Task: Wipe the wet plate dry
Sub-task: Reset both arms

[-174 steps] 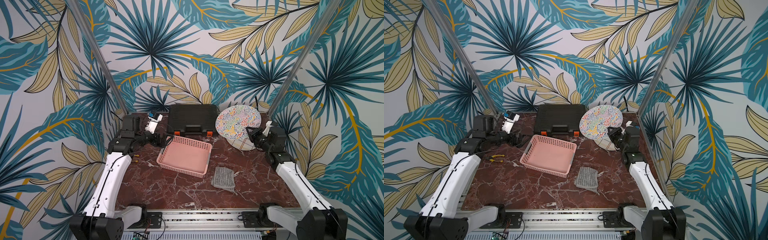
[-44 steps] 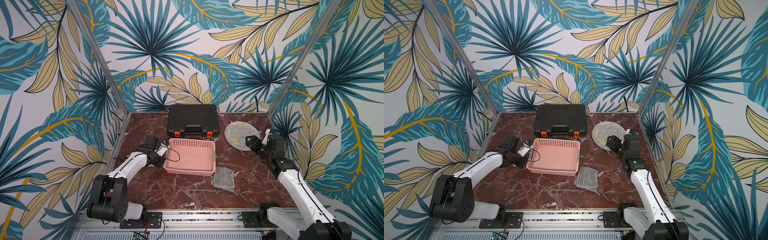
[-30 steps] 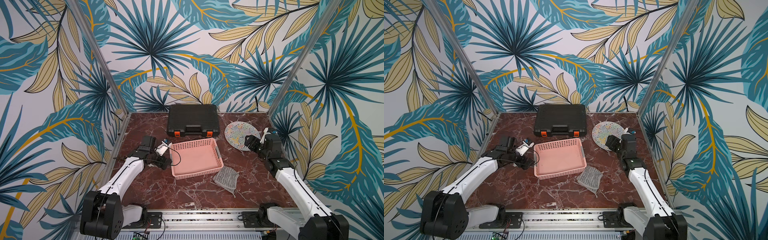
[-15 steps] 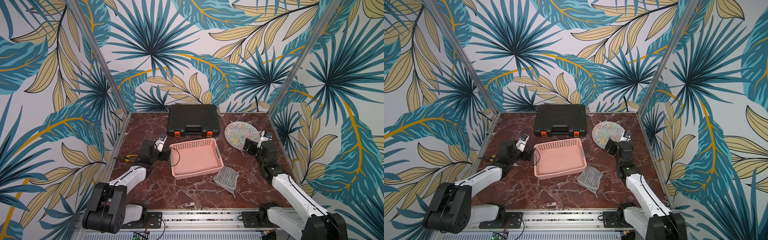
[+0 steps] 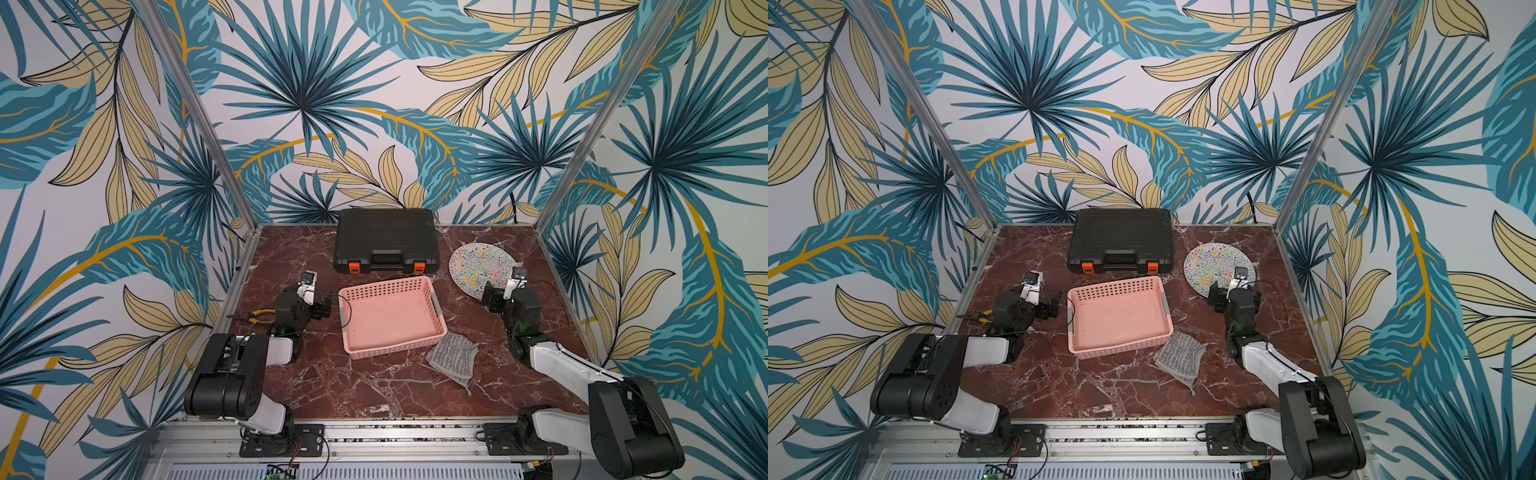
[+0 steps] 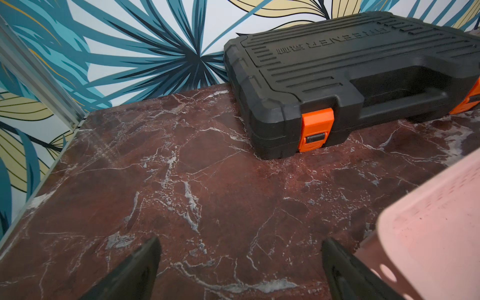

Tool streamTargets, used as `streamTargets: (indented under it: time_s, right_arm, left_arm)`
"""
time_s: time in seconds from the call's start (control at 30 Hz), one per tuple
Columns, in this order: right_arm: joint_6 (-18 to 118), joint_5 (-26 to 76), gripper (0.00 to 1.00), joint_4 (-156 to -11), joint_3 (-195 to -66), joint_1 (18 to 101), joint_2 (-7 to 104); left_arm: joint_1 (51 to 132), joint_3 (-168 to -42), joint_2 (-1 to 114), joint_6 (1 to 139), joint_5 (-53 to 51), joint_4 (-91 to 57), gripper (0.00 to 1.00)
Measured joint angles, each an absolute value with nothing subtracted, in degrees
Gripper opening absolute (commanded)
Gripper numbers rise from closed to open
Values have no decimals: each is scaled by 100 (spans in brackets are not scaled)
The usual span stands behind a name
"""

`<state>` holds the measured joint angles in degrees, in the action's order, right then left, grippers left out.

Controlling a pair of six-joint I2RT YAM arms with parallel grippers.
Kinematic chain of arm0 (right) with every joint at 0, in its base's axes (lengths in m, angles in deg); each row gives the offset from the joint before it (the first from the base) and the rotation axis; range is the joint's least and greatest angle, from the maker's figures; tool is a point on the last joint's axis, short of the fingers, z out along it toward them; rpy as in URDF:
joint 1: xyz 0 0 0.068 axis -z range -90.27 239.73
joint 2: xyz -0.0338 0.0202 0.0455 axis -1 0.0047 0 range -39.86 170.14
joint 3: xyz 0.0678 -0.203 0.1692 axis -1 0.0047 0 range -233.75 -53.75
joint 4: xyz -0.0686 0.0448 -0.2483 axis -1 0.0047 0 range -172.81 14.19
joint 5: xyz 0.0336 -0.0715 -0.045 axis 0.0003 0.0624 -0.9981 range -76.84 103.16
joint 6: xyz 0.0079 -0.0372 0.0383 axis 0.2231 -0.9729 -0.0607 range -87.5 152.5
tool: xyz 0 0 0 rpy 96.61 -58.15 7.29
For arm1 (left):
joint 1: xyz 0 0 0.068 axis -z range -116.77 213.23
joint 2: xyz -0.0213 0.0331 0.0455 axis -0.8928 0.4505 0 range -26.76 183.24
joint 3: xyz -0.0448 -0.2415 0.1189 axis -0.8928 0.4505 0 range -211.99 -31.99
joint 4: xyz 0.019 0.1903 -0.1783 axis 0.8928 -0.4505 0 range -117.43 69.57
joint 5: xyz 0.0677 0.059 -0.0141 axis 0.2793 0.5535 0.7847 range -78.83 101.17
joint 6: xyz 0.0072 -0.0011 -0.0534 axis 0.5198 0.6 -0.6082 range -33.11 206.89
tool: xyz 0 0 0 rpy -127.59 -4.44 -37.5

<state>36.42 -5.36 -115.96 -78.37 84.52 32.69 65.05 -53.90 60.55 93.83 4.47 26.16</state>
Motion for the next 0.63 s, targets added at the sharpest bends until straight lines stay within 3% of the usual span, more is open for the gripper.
streamTargets:
  time_s: [0.23, 0.63]
  right_arm:
    - [3456, -440, 100, -12964, -7601, 8548, 4710]
    - [3439, -304, 99, -13355, -7601, 8600, 4780]
  left_arm:
    - [6505, -5390, 6055, 9335, 496, 2653, 100]
    - [6505, -5390, 6055, 9324, 500, 2651, 100]
